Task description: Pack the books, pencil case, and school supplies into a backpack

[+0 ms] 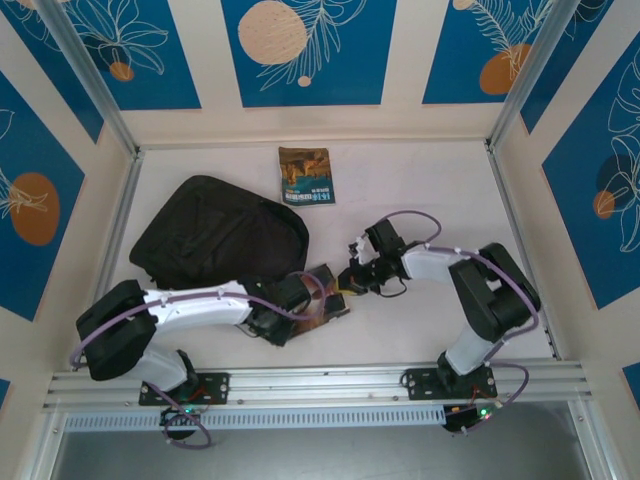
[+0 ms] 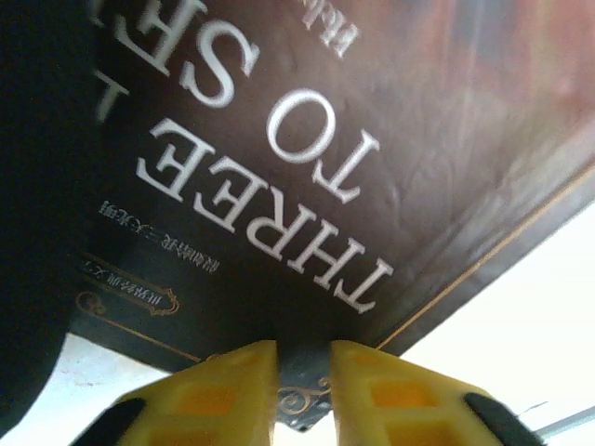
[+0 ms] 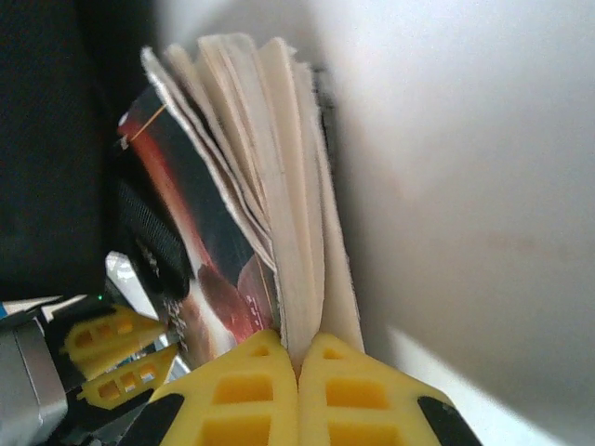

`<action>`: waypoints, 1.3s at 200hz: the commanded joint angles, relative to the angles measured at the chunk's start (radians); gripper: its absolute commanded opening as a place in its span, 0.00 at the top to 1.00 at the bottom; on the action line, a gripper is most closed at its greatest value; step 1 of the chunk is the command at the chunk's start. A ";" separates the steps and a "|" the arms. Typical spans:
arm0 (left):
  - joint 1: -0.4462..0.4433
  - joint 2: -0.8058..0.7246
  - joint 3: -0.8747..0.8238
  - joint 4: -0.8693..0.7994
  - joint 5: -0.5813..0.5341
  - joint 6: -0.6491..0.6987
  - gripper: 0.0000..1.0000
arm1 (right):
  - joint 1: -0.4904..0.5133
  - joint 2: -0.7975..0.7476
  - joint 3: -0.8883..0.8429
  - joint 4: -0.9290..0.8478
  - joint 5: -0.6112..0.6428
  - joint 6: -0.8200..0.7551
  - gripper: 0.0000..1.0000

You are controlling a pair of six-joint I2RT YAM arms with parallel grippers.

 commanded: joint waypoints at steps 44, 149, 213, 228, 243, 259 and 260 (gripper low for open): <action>0.001 -0.149 0.221 -0.043 -0.042 -0.038 0.33 | -0.222 -0.488 -0.171 -0.177 0.132 0.221 1.00; 0.084 0.016 0.573 0.040 -0.012 -0.282 0.21 | -0.420 -0.923 -0.264 -0.128 0.132 0.677 1.00; 0.214 -0.012 0.487 0.212 0.142 -0.644 0.16 | -0.402 -0.989 -0.208 0.015 0.259 0.814 1.00; 0.223 0.006 0.502 0.194 0.155 -0.716 0.16 | -0.395 -0.978 -0.195 0.053 0.269 0.839 1.00; 0.227 0.038 0.518 0.202 0.185 -0.760 0.16 | -0.383 -0.961 -0.171 0.079 0.281 0.853 1.00; 0.227 0.069 0.528 0.224 0.198 -0.809 0.17 | -0.363 -0.942 -0.150 0.113 0.295 0.872 1.00; 0.228 0.070 0.528 0.227 0.198 -0.812 0.17 | -0.362 -0.940 -0.150 0.117 0.295 0.873 1.00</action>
